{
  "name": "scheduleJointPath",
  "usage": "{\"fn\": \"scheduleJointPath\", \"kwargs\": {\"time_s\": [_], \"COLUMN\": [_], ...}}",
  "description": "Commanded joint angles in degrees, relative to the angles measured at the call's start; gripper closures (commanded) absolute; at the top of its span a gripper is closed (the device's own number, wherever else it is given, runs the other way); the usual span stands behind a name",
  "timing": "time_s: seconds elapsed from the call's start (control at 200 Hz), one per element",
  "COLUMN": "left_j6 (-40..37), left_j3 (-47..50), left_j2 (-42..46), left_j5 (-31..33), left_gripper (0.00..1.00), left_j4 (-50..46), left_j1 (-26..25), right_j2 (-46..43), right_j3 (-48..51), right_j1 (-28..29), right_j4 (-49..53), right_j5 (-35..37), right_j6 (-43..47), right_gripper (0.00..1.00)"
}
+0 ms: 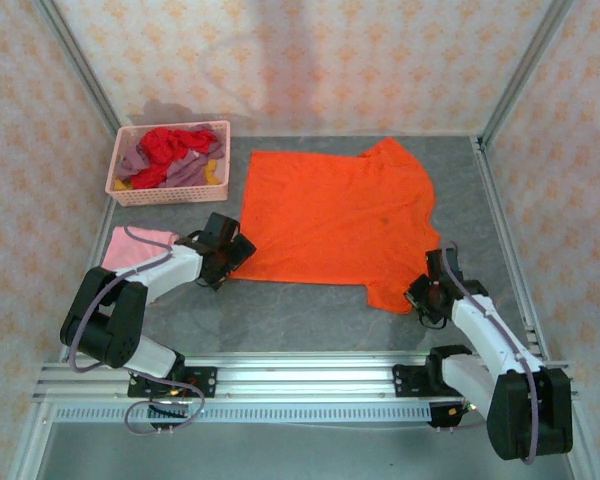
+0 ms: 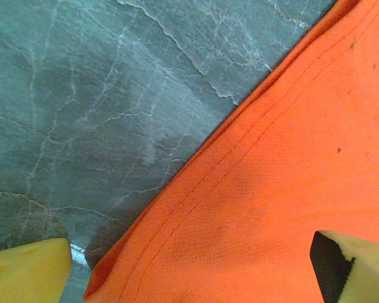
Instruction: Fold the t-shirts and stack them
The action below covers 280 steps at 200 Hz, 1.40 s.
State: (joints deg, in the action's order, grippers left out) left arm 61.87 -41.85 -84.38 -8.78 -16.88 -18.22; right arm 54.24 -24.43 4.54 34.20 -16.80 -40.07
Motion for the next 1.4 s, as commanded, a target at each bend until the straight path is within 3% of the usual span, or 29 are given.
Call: {"fn": "scheduleJointPath", "kwargs": {"time_s": [0.0,0.09,0.34,0.57,0.886,1.161,1.326,1.396], "left_j6": [2.44,3.91,9.41,11.6,12.84,12.84,12.58,12.25], "left_j3": [1.31,2.97,5.61,5.21,5.12,4.25,4.14,4.05], "left_j2": [2.55,4.44,7.68,5.25,3.58,1.64,1.92,2.6], "left_j5": [0.95,1.21,2.45,1.3,0.68,-0.23,-0.19,0.11], "left_gripper": [0.02,0.05,0.27,0.44,0.4,0.82,1.0,1.0], "left_j4": [0.56,2.12,1.9,1.59,0.47,1.33,0.91,0.29], "left_j1": [0.2,0.04,-0.15,-0.24,-0.2,-0.21,-0.22,-0.18], "right_j2": [-0.48,-1.44,-1.17,-1.15,-1.77,-1.63,-4.89,-8.33], "right_j3": [0.68,0.86,1.39,1.4,1.49,0.65,-0.25,-0.27], "right_j1": [-0.23,-0.28,-0.23,-0.23,-0.23,-0.23,-0.23,-0.21], "right_j4": [0.28,0.25,-0.88,-1.15,-0.96,-0.91,2.85,6.09], "right_j5": [0.21,0.01,-0.39,-0.34,0.01,-0.23,-2.1,-3.09], "right_j6": [0.39,0.18,-0.54,-0.81,-1.15,-1.32,-2.21,-3.52], "right_gripper": [1.0,1.0,1.0,1.0,1.0,1.0,1.0,1.0]}}
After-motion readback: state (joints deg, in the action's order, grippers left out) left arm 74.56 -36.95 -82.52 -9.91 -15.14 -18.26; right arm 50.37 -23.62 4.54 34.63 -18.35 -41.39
